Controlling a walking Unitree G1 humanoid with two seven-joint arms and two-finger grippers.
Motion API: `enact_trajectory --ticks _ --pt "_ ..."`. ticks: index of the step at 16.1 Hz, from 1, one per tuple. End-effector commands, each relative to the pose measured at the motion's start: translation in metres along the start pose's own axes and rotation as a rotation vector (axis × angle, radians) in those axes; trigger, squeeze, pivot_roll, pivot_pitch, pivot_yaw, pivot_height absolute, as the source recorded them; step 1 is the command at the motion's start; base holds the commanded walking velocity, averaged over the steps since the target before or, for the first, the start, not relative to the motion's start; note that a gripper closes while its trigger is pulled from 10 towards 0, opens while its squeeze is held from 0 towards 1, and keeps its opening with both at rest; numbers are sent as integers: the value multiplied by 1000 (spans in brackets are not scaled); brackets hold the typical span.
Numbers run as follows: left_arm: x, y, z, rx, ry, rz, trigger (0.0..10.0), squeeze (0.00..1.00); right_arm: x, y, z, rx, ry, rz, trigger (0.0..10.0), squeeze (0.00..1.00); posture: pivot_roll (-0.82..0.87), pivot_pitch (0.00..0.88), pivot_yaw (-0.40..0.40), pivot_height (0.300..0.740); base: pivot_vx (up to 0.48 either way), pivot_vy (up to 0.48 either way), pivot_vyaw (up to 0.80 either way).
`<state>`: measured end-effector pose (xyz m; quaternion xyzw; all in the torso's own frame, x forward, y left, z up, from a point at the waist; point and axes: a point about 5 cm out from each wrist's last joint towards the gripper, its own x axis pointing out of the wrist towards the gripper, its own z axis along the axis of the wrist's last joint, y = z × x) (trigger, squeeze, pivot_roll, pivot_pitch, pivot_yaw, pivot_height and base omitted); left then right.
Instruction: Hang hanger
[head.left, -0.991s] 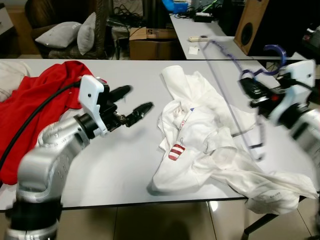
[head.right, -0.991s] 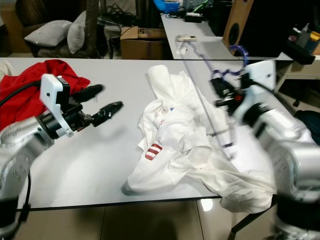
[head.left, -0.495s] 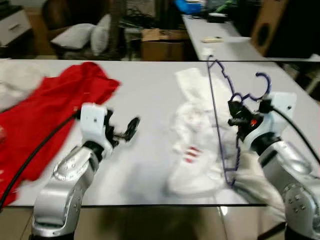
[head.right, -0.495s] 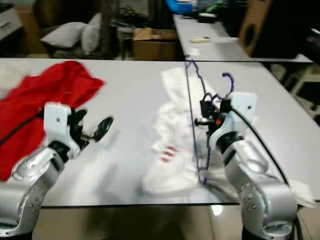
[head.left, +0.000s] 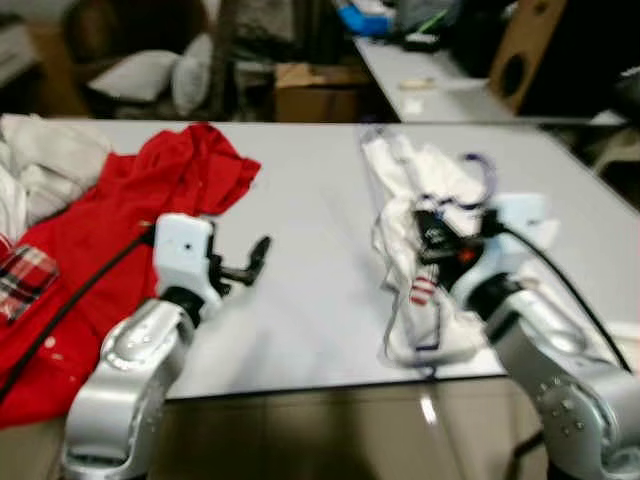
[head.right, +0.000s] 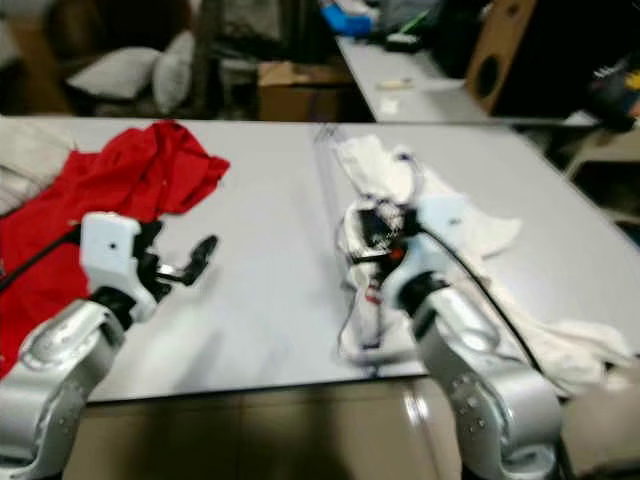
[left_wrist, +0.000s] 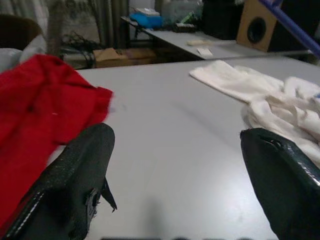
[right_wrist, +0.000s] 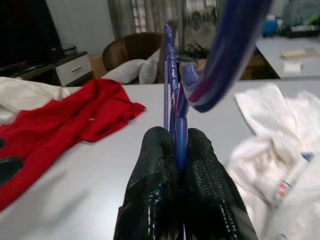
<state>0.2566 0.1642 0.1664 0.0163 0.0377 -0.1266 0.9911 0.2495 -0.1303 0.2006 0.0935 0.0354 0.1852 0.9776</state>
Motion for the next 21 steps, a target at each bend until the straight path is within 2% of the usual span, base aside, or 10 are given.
enact_trajectory --ticks 1,6,9,11,12,13,16,17,19,21 --pt "-2 -2 1 -2 -7 8 10000 0 0 -2 0 -7 12 7 10000 0 55 0 -25 740 0 360 0" --pt "-1 -3 -3 12 9 13 10000 0 -1 -6 -13 -20 59 -7 10000 0 56 0 -33 740 0 351 0" --pt "-6 -2 -10 5 33 27 10000 0 -5 -1 -16 -63 67 57 10000 0 55 0 -18 740 0 346 0" --pt "-2 -3 -8 5 27 17 10000 0 -7 -1 -18 -88 59 76 10000 0 55 0 -12 740 0 349 0" --pt "-2 1 -5 11 21 32 10000 0 -5 1 -20 -147 63 80 10000 0 54 0 -28 740 0 345 0" --pt "-3 2 -4 6 19 40 10000 0 -4 1 -20 -158 65 81 10000 0 54 0 -28 740 0 345 0" --pt "-9 2 -13 16 46 45 10000 0 -11 -3 -28 -288 85 101 10000 0 61 0 -29 740 0 345 0" --pt "-8 2 -12 14 43 45 10000 0 -11 -5 -29 -267 82 87 10000 0 64 0 -30 740 0 345 0" --pt "-6 5 -9 23 34 55 10000 0 -7 -12 -31 -147 66 21 10000 0 61 10 -45 740 0 343 0" --pt "-10 5 -10 8 37 60 10000 0 -6 -12 -32 -107 60 13 10000 0 61 12 -44 740 0 345 0"
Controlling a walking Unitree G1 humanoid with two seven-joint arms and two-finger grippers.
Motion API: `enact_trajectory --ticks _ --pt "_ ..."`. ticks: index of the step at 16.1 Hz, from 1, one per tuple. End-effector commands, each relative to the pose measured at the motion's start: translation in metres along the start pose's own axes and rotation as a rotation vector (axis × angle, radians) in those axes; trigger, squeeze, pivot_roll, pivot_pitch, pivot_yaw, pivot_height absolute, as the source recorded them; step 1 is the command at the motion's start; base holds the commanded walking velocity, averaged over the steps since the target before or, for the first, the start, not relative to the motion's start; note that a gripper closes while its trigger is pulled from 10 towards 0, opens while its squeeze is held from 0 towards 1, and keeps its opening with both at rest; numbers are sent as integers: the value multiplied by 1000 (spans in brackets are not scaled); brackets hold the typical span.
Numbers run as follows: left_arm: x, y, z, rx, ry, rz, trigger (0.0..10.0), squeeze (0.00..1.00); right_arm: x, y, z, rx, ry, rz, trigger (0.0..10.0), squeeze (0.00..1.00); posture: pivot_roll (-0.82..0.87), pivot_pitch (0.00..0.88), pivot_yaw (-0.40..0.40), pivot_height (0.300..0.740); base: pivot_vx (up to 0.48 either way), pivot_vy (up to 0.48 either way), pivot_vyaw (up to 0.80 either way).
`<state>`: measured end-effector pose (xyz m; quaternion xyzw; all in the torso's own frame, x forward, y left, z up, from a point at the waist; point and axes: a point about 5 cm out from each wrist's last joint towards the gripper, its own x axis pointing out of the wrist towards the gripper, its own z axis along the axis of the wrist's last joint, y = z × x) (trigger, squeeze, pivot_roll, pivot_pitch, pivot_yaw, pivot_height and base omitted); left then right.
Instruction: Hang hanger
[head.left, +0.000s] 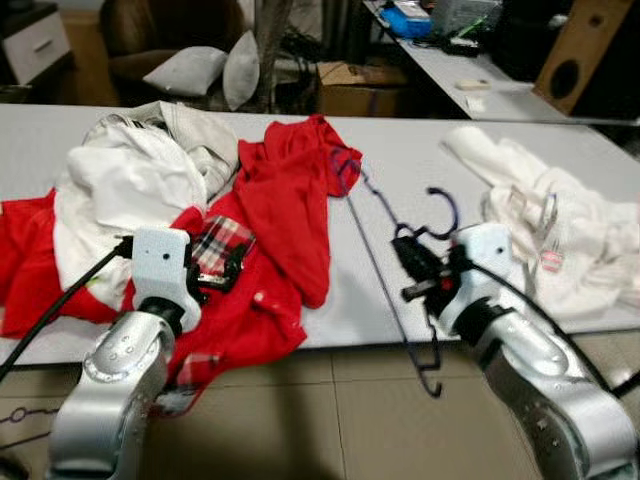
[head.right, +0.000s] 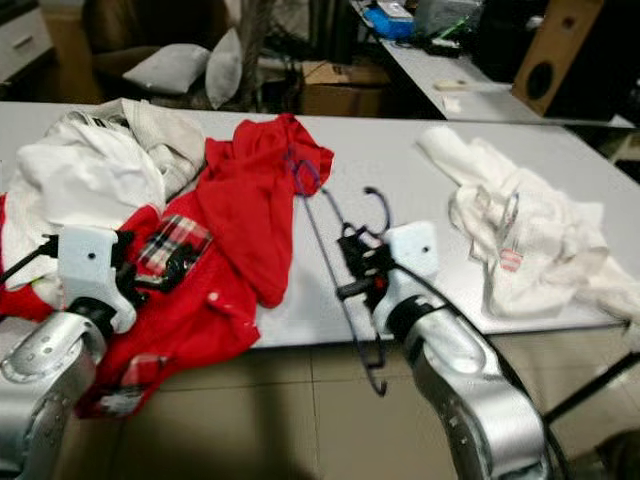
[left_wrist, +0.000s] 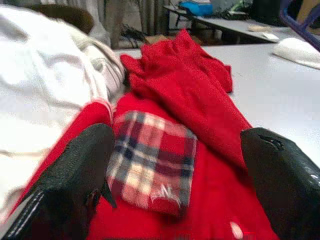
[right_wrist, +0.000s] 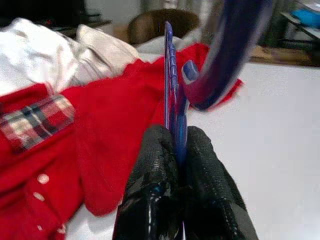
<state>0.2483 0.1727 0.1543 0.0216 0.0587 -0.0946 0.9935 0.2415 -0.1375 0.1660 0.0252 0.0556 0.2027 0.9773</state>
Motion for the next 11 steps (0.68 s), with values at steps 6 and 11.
enact_trajectory --ticks 6,11 --pt "3 3 4 13 -7 -7 10000 0 3 5 -1 -18 0 48 10000 0 59 7 -36 740 0 298 0" --pt "-1 -7 -4 101 8 -58 10000 0 3 5 -3 -42 -1 91 10000 0 78 10 -43 740 0 -192 0"
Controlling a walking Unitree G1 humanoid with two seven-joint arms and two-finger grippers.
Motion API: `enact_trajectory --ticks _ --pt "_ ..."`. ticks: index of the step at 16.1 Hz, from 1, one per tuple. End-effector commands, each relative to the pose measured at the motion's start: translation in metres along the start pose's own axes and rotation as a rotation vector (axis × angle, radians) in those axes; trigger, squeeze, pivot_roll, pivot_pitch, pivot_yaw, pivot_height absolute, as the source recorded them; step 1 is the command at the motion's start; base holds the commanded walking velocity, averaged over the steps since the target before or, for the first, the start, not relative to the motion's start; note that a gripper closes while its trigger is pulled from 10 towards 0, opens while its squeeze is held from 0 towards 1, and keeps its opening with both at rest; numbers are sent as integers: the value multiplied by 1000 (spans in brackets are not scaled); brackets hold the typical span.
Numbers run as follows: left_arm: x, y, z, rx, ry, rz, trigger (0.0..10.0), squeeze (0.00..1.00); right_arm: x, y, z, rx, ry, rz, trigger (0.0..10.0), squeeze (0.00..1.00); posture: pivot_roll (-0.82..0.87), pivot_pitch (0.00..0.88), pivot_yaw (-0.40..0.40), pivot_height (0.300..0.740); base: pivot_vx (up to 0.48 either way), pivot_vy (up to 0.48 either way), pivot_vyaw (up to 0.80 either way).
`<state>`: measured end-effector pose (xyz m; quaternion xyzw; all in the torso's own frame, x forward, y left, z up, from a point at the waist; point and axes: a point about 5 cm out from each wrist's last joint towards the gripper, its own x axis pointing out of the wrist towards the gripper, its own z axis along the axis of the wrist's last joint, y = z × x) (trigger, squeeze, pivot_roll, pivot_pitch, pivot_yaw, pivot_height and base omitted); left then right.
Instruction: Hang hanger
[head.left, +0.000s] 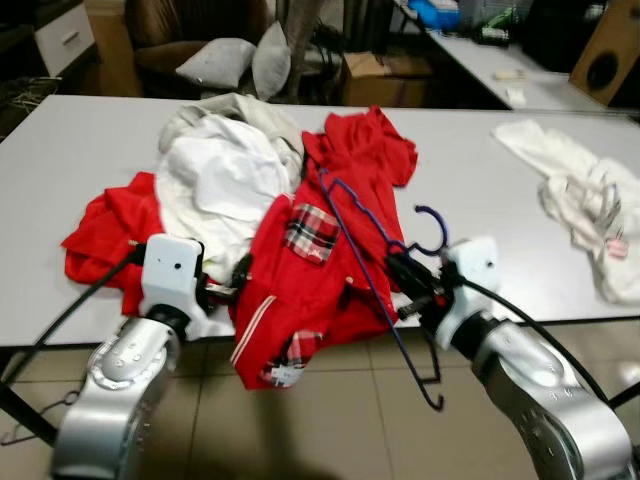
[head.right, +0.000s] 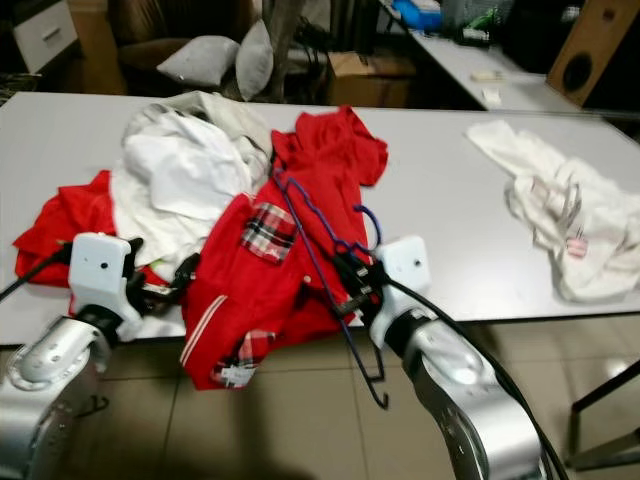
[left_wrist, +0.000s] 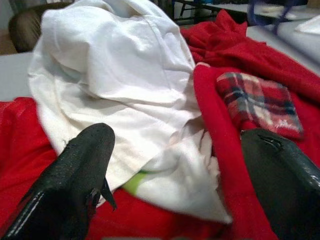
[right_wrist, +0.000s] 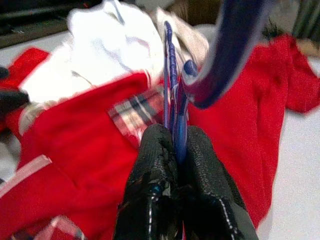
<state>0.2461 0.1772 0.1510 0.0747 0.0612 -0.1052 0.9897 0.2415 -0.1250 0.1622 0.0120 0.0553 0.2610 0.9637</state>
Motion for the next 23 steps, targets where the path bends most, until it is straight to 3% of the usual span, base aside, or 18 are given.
enact_trajectory --ticks 1,3,5,7,9,11,12,15,17,18,19,23 --pt "0 -10 -1 -1 1 -38 10000 0 -2 -6 3 -25 -4 -6 10000 0 78 18 -44 740 0 -480 0" --pt "-4 -11 -8 -30 17 -29 10000 0 -8 -12 -1 -72 22 33 10000 0 79 19 -44 740 0 0 0" --pt "-4 -13 -14 45 51 -58 10000 0 -15 -18 -3 -77 37 56 10000 0 81 8 -37 740 0 0 0" --pt "1 -7 -17 -1 55 -44 10000 0 -18 -29 -2 -103 60 42 10000 0 66 12 -38 740 0 0 0" --pt "1 -10 -22 4 58 -65 10000 0 -20 -25 -6 -103 78 63 10000 0 64 1 -34 740 0 0 0" --pt "3 -15 -25 63 56 -157 10000 0 -27 -20 -14 -196 136 173 10000 0 67 0 -43 740 0 0 0" --pt "5 -16 -24 138 55 -239 10000 1000 -28 -24 -15 -250 171 208 10000 0 65 0 -56 740 0 0 0" --pt "12 -8 -36 442 83 -310 10000 1000 -30 -28 -9 -335 199 295 10000 0 59 0 -53 740 0 0 0" --pt "12 -7 -37 473 78 -348 10000 1000 -33 -28 -8 -355 210 307 10000 0 59 7 -45 740 0 0 0" --pt "15 -5 -38 486 79 -350 10000 173 -35 -28 -7 -365 217 308 10000 0 57 15 -31 740 0 0 0" --pt "19 -4 -41 503 81 -362 10000 0 -39 -27 -8 -373 224 312 10000 0 54 17 -7 740 0 0 0" --pt "34 1 -51 579 101 -356 10000 0 -48 -19 -12 -368 236 312 10000 0 43 19 29 740 0 0 0"
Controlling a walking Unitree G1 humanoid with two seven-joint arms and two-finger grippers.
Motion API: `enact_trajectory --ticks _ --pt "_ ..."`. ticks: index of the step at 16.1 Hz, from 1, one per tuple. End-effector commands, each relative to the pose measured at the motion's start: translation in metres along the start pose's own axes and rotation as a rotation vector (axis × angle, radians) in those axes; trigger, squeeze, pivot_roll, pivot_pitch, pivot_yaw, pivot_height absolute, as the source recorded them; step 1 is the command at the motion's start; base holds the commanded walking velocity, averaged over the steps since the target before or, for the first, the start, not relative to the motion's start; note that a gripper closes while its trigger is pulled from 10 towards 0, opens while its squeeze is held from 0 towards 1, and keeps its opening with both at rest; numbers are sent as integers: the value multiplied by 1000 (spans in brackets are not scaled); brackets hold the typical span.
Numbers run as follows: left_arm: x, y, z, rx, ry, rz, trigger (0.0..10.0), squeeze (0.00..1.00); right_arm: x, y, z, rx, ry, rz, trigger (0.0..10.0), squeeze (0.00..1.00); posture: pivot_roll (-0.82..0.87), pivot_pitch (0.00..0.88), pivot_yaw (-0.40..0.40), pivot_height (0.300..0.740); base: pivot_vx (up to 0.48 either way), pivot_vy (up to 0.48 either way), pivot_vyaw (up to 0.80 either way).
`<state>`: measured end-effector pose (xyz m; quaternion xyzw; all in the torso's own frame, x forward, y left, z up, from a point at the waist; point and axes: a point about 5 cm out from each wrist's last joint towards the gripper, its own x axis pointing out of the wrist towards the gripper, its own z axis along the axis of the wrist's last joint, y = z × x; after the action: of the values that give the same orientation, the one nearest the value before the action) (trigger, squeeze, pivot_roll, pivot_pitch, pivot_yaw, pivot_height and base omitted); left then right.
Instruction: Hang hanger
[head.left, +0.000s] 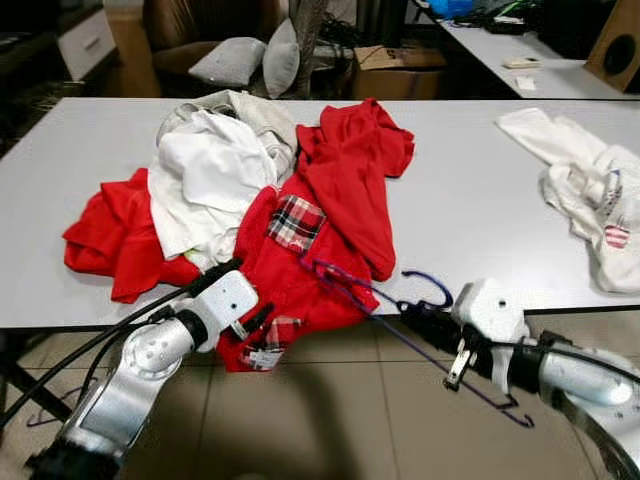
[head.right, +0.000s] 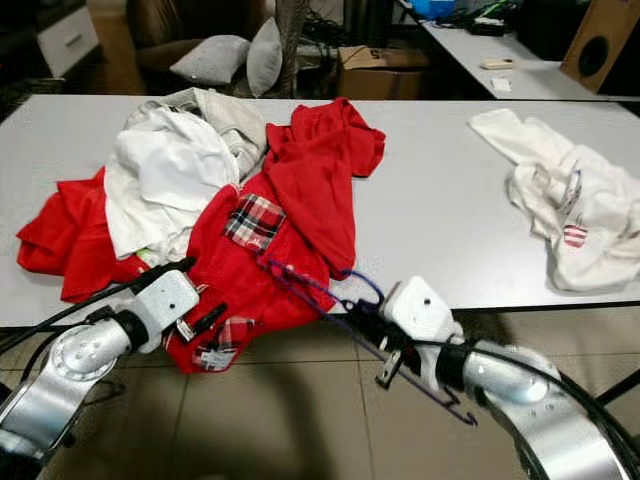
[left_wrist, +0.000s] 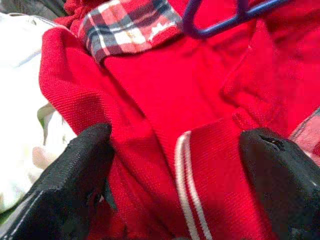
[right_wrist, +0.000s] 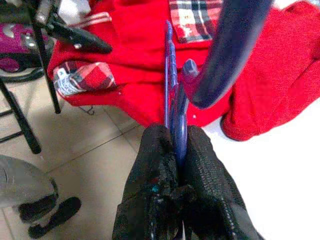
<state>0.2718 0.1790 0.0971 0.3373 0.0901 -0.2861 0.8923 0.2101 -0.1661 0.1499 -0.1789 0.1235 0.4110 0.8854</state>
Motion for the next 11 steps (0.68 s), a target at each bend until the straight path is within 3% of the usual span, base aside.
enact_trajectory --ticks 1,2,5,11 --pt "3 3 -1 21 8 21 4039 0 -2 2 3 -19 -4 0 10000 0 43 19 29 740 0 0 0" --pt "4 5 -2 25 17 31 0 0 -2 3 3 -19 -3 0 10000 0 44 16 28 740 0 0 0" --pt "5 5 -6 32 24 13 0 0 -1 2 3 -26 -1 3 10000 0 51 18 19 740 0 0 0" --pt "5 3 6 -29 -88 7 0 0 -2 -2 2 -50 7 -7 10000 0 48 8 12 740 0 0 0"
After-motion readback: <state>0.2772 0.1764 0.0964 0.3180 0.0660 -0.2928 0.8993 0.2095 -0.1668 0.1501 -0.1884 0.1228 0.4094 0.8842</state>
